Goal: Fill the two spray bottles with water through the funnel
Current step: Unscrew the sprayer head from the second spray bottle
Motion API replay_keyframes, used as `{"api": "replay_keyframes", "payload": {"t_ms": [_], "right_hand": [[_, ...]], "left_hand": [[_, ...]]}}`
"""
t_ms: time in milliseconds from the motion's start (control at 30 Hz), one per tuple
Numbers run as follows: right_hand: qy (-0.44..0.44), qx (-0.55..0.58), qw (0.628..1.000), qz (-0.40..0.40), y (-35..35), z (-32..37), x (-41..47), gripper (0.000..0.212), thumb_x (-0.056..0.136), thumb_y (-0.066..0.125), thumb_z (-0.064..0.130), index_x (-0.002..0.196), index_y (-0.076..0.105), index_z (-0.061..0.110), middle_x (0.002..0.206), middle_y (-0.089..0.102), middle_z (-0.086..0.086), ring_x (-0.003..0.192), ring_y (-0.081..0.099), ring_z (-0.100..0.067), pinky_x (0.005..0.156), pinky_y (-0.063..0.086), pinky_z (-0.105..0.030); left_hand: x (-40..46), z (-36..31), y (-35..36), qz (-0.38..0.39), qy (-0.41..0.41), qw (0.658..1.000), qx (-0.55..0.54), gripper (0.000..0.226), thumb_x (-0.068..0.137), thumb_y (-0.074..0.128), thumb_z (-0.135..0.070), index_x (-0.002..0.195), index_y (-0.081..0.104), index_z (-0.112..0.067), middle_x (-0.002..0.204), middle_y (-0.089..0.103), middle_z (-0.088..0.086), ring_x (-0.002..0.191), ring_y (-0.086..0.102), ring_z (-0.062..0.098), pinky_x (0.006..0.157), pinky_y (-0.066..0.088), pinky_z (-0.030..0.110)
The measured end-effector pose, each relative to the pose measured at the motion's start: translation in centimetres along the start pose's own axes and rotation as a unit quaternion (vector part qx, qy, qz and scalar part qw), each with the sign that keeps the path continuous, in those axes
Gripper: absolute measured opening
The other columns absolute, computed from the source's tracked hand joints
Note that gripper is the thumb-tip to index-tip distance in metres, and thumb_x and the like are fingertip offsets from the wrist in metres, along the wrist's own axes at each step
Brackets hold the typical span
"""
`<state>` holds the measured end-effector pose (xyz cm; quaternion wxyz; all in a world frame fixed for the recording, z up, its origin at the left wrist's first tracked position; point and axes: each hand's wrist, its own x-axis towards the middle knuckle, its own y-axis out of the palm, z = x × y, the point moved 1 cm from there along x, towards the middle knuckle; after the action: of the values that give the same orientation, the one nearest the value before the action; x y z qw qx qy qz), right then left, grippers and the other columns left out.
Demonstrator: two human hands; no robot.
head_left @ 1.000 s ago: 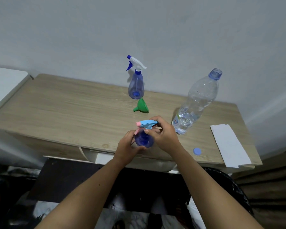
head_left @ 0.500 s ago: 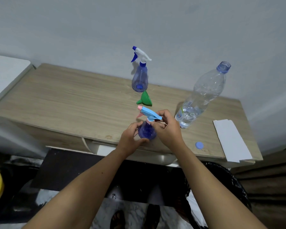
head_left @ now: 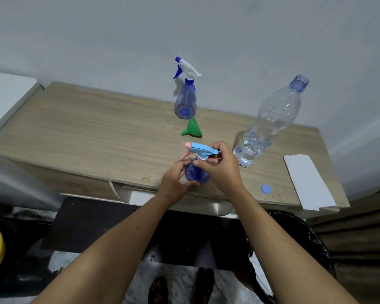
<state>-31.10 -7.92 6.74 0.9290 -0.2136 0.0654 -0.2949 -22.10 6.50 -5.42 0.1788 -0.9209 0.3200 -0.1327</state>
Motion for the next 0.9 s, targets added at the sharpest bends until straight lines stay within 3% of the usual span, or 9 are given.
{"api": "replay_keyframes", "payload": {"t_ms": [167,267,400,500,633,767,900], "right_hand": [[0.003,0.029,0.999,0.026,-0.49,-0.32,0.33,0.036,0.086,0.085,0.007,0.110,0.062,0.021,0.105,0.075,0.001,0.090,0.076,-0.002,0.082,0.058,-0.019],[0.006,0.030,0.999,0.027,-0.54,-0.13,0.37,0.041,0.081,0.090,0.008,0.109,0.061,0.018,0.110,0.073,-0.004,0.090,0.076,-0.001,0.077,0.056,-0.013],[0.010,0.014,1.000,0.013,-0.41,-0.36,0.44,0.040,0.081,0.090,0.008,0.109,0.062,0.013,0.102,0.074,-0.003,0.079,0.073,0.006,0.071,0.053,-0.010],[0.008,0.022,0.999,0.036,-0.76,-0.63,0.38,0.036,0.089,0.083,0.007,0.115,0.062,0.018,0.105,0.075,0.000,0.088,0.075,0.001,0.079,0.057,-0.014],[-0.015,-0.015,1.000,0.013,-0.23,-0.62,0.22,0.045,0.081,0.090,0.012,0.111,0.060,0.026,0.112,0.071,0.001,0.099,0.074,-0.008,0.080,0.056,-0.014],[-0.004,0.003,1.000,0.005,-0.31,-0.75,0.36,0.038,0.087,0.086,0.010,0.113,0.061,0.024,0.099,0.072,0.010,0.084,0.072,0.006,0.075,0.055,-0.012],[-0.039,-0.018,0.999,0.007,-0.36,-0.72,-0.01,0.034,0.088,0.084,0.018,0.114,0.063,0.023,0.105,0.072,0.006,0.095,0.071,-0.005,0.085,0.060,-0.028]], "left_hand": [[-0.01,0.18,0.11,-0.001,-0.019,1.000,-0.007,0.089,0.073,0.090,-0.048,0.147,0.055,-0.013,0.139,0.065,0.004,0.127,0.064,0.020,0.104,0.058,0.047],[-0.03,0.21,0.24,-0.003,-0.019,1.000,0.005,0.086,0.075,0.094,-0.037,0.147,0.054,-0.014,0.139,0.065,0.004,0.127,0.064,0.019,0.103,0.059,0.046],[-0.11,-0.07,0.25,-0.003,-0.024,1.000,0.004,0.085,0.074,0.096,-0.031,0.146,0.055,-0.014,0.138,0.066,0.003,0.126,0.064,0.018,0.104,0.058,0.045],[-0.21,-0.27,0.22,-0.008,-0.026,1.000,0.007,0.086,0.073,0.097,-0.032,0.147,0.055,-0.015,0.138,0.066,0.003,0.126,0.065,0.019,0.104,0.058,0.042],[-0.22,-0.64,0.20,-0.012,-0.026,0.999,0.017,0.087,0.072,0.097,-0.029,0.146,0.056,-0.014,0.137,0.066,0.004,0.123,0.065,0.020,0.102,0.058,0.040],[-0.09,-0.73,0.15,-0.012,-0.046,0.999,0.006,0.083,0.069,0.099,-0.030,0.140,0.058,-0.018,0.132,0.068,0.000,0.120,0.066,0.017,0.100,0.059,0.044],[-0.08,-0.67,0.27,-0.012,-0.046,0.999,0.002,0.085,0.068,0.099,-0.029,0.141,0.057,-0.017,0.138,0.066,-0.002,0.126,0.065,0.015,0.104,0.058,0.043]]}}
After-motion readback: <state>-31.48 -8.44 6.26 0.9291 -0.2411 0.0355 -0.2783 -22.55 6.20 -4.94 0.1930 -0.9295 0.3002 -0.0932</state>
